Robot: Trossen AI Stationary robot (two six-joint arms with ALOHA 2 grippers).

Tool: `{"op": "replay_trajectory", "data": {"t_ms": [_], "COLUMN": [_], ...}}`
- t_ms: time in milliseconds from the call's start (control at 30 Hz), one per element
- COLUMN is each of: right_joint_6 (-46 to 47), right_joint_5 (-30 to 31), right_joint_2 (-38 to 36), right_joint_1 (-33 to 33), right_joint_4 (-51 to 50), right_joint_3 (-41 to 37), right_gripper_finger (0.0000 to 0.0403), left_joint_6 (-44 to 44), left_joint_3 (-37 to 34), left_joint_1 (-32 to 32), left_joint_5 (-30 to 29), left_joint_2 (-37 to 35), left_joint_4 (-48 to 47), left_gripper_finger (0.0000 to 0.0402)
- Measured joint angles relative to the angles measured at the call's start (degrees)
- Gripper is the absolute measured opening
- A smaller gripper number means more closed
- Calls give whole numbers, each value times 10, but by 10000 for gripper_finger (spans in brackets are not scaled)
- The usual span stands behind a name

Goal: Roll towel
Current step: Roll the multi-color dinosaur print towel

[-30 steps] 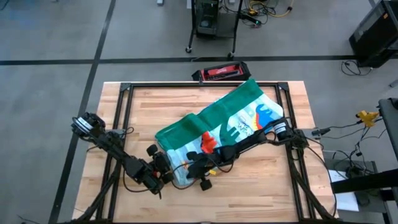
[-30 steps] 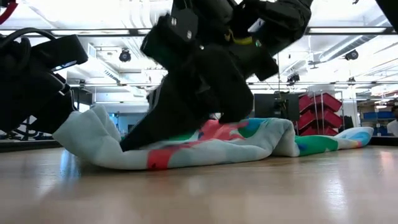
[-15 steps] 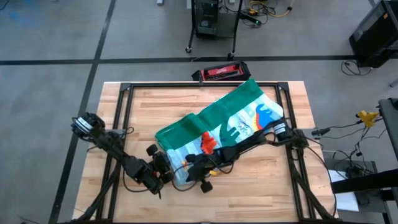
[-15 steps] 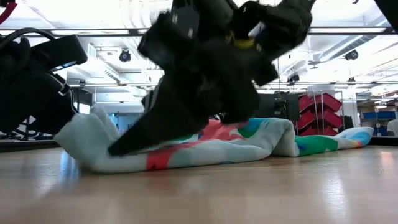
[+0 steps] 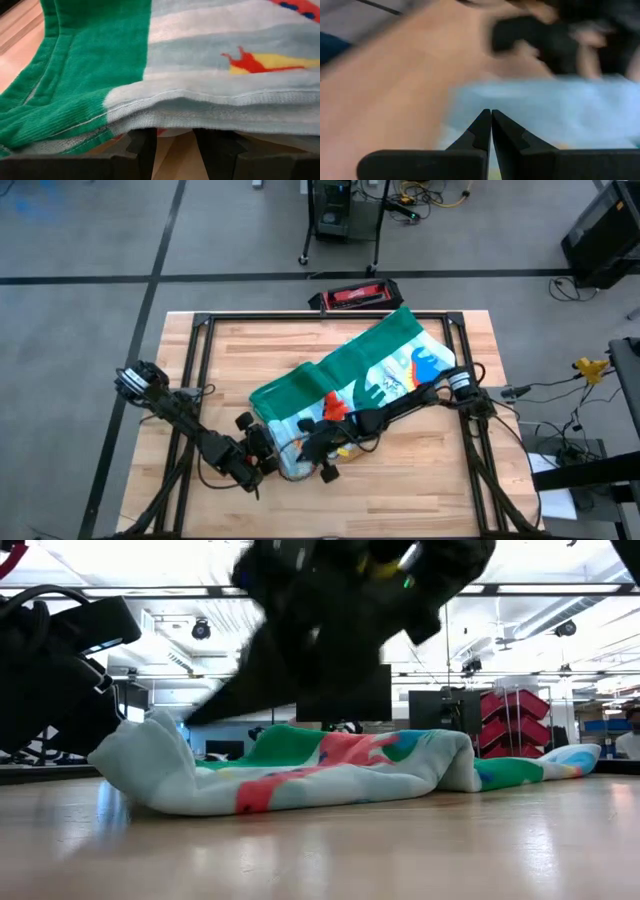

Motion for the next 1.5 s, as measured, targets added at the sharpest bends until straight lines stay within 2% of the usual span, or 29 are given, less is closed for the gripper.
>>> {"op": "replay_trajectory", "data": {"t_ms": [233,500,833,1033,1167,1500], "right_joint_6": [26,25,-18,-15,5,-4], "right_joint_5": [5,-14,-10,-15,-59,-55], "right_joint_2": [43,89,42,59,85,81], "right_joint_1": [-46,-47,-59,-61,-57,-58], "right_joint_4": [52,79,48,67,118,104], "right_joint_3": [6,36,37,37,37,40], "right_gripper_finger": [0,0,0,0,0,0], "left_joint_6": [0,2,4,1,1,7], "left_joint_3": [0,0,0,0,0,0], "left_joint_1": [0,1,1,0,0,0], "left_joint_5": [0,20,46,56,57,57], "left_joint_2": [0,-7,-12,-12,-12,-29], "left_joint_4": [0,-4,-4,-3,-5,-8], "left_gripper_finger": [119,119,119,119,119,119]}}
